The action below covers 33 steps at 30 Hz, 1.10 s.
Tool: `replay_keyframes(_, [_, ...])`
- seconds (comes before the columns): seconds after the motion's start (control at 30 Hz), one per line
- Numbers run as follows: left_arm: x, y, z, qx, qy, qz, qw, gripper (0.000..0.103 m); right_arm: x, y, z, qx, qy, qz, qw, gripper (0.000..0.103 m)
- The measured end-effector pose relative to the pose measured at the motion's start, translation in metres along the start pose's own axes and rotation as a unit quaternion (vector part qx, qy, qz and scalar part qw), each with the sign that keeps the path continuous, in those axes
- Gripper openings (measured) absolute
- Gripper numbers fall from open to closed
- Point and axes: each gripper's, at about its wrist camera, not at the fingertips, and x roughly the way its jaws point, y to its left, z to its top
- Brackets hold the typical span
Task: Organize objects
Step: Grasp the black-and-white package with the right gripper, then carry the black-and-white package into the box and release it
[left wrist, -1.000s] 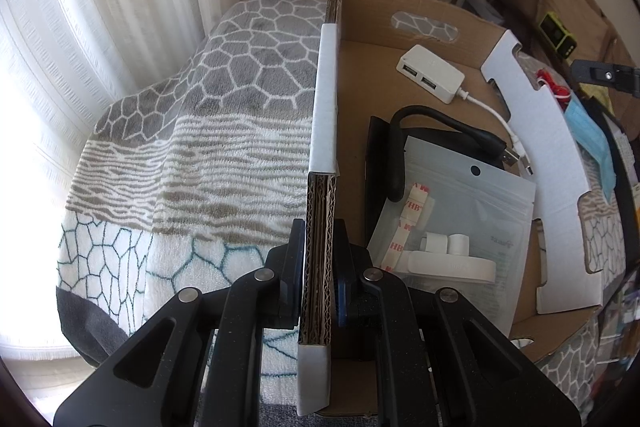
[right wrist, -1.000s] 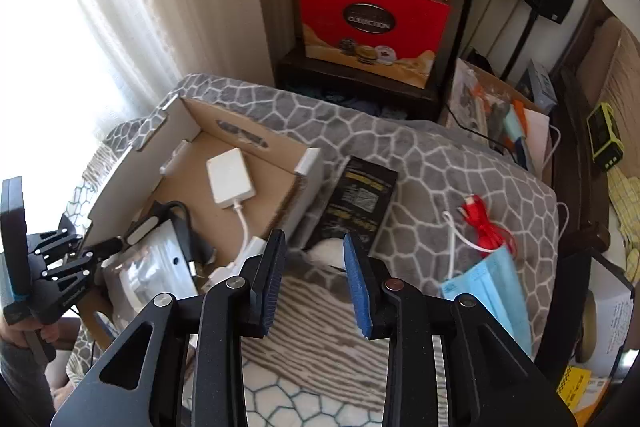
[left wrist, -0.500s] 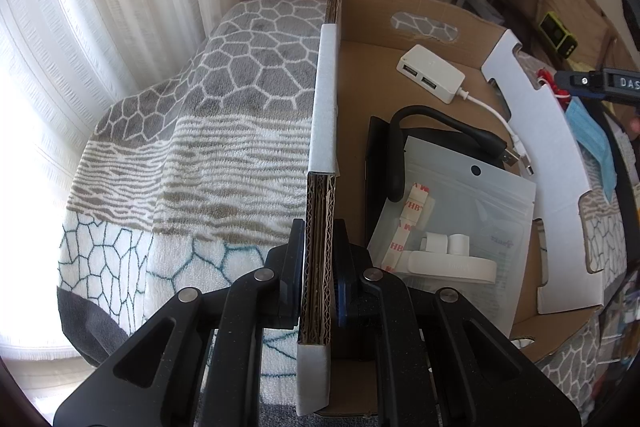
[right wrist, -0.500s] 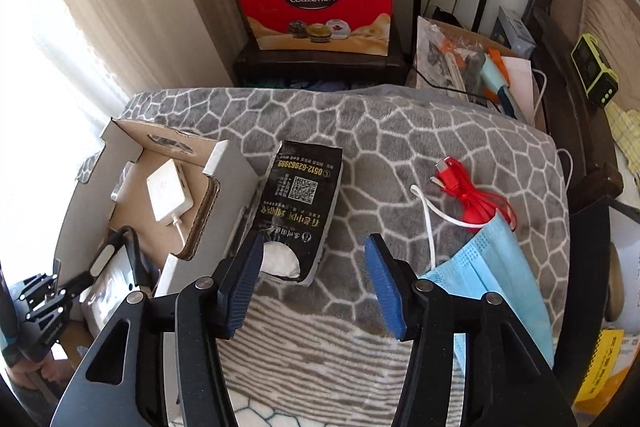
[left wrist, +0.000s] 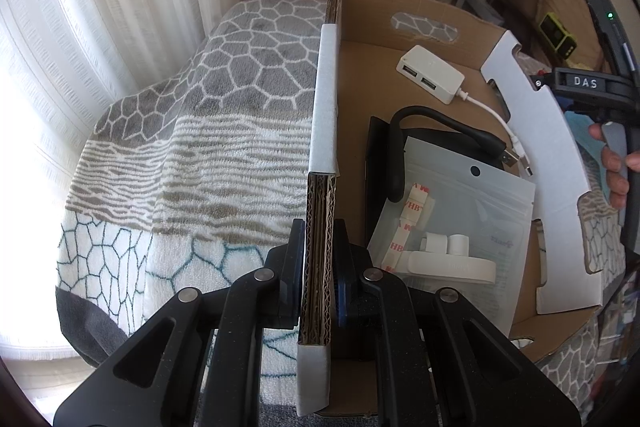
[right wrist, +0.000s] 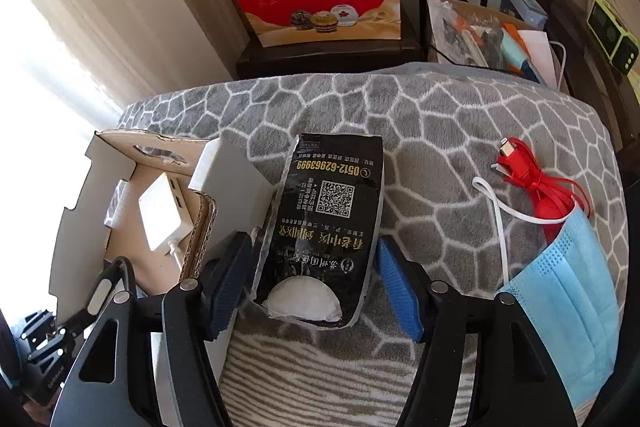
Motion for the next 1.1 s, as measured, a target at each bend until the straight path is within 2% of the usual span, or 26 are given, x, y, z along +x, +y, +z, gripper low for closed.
replay_keyframes(0.1, [0.000, 0.000, 0.000, -0.001, 0.000, -0.001, 1.0000, 0.011, 0.003, -0.005, 0.000, 0.011, 0.003, 0.006, 1.000, 0.066])
replay_keyframes(0.17, [0.000, 0.000, 0.000, -0.001, -0.001, -0.002, 1.0000, 0.011, 0.002, -0.007, 0.000, 0.013, 0.004, 0.014, 1.000, 0.058])
replay_keyframes(0.2, [0.000, 0.000, 0.000, -0.001, 0.000, -0.001, 1.0000, 0.011, 0.002, -0.008, 0.000, 0.013, 0.006, 0.014, 1.000, 0.048])
replay_keyframes(0.27, [0.000, 0.001, 0.000, -0.001, 0.000, -0.002, 1.0000, 0.011, 0.000, -0.010, 0.001, 0.014, 0.007, 0.011, 1.000, 0.042])
replay_keyframes(0.33, [0.000, 0.000, 0.000, -0.001, -0.001, -0.001, 1.0000, 0.011, -0.003, -0.014, 0.001, 0.022, 0.006, 0.018, 1.000, 0.029])
replay_keyframes(0.43, [0.000, 0.000, 0.000, -0.001, 0.000, -0.002, 1.0000, 0.011, -0.011, -0.017, 0.003, 0.024, 0.004, 0.019, 1.000, 0.019])
replay_keyframes(0.63, [0.000, 0.001, 0.000, -0.002, -0.001, -0.002, 1.0000, 0.011, -0.022, -0.014, 0.000, 0.008, -0.002, 0.004, 1.000, 0.015])
replay_keyframes(0.93, [0.000, 0.000, 0.000, -0.003, -0.001, -0.003, 1.0000, 0.011, -0.060, -0.017, 0.009, 0.022, -0.036, 0.021, 0.999, 0.015])
replay_keyframes(1.1, [0.000, 0.001, 0.000, -0.003, -0.001, -0.004, 1.0000, 0.011, -0.090, -0.004, 0.018, 0.014, -0.063, 0.041, 0.997, 0.015])
